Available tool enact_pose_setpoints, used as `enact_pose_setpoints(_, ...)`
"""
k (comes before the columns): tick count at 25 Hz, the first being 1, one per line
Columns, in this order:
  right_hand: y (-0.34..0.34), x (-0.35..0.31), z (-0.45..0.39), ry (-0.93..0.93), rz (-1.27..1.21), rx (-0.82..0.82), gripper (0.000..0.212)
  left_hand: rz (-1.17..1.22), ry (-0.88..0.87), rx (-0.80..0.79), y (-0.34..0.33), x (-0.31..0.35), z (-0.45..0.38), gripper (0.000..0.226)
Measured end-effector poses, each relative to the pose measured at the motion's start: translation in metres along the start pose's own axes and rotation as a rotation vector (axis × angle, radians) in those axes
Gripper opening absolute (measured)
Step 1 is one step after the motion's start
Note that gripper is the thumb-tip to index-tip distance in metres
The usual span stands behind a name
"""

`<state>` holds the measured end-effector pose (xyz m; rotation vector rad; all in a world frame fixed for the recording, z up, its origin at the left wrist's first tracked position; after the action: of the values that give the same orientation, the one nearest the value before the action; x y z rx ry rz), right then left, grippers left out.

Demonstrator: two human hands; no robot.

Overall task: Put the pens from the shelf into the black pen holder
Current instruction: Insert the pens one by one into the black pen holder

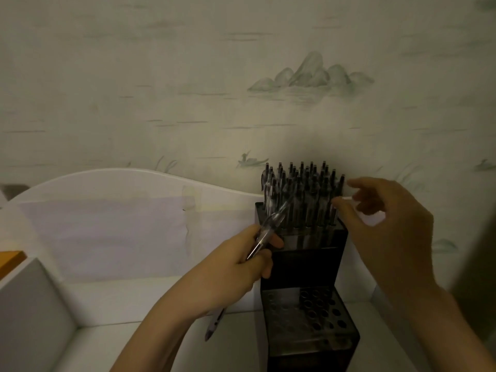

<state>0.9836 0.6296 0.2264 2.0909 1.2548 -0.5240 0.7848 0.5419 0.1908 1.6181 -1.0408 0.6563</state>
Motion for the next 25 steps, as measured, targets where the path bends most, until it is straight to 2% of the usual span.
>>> enact_pose_setpoints(1, -0.004, -0.007, 0.014, 0.056, -0.032, -0.015, 0.020, 0.017, -0.004, -0.013, -0.001, -0.001, 0.001, 0.025)
enact_pose_setpoints(3, -0.020, -0.014, 0.038, 0.019, -0.129, -0.190, 0.017, 0.005, -0.029, -0.049, -0.003, -0.002, 0.002, 0.022)
enact_pose_setpoints(5, -0.041, -0.012, 0.054, -0.167, -0.242, -0.411, 0.022, -0.019, -0.053, -0.082, -0.006, -0.001, 0.004, 0.018)
enact_pose_setpoints(7, -0.055, -0.007, 0.059, -0.353, -0.409, -0.524, 0.021, -0.020, -0.063, -0.089, -0.008, 0.000, 0.006, 0.017)
enact_pose_setpoints(9, -0.060, -0.004, 0.060, -0.494, -0.573, -0.549, 0.018, -0.034, -0.069, -0.087, -0.007, -0.001, 0.009, 0.016)
enact_pose_setpoints(12, -0.066, -0.007, 0.064, -0.610, -0.716, -0.613, 0.023, -0.071, -0.074, -0.079, -0.004, -0.005, 0.013, 0.014)
enact_pose_setpoints(15, -0.064, -0.004, 0.062, -0.695, -0.762, -0.528, 0.018, -0.087, -0.062, -0.074, -0.002, -0.011, 0.017, 0.021)
enact_pose_setpoints(18, -0.060, 0.000, 0.057, -0.734, -0.816, -0.472, 0.015, -0.105, -0.040, -0.079, -0.001, -0.018, 0.022, 0.025)
enact_pose_setpoints(22, -0.075, -0.007, 0.070, -0.775, -0.836, -0.654, 0.022, -0.111, -0.043, -0.100, -0.002, -0.025, 0.024, 0.014)
enact_pose_setpoints(25, -0.076, -0.006, 0.074, -0.766, -0.783, -0.617, 0.024, -0.095, -0.035, -0.107, -0.002, -0.027, 0.024, 0.016)
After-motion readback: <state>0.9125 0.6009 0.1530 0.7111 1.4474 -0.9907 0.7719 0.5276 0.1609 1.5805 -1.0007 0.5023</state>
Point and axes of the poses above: each hand's wrist, its own z-axis away from the middle knuckle, its own y-axis out of the back of the hand, x = y × z, the point moved 3 cm from there along -z, towards the middle knuckle, and after that the axes turned 12 degrees about -y, right-handed, at the moved point
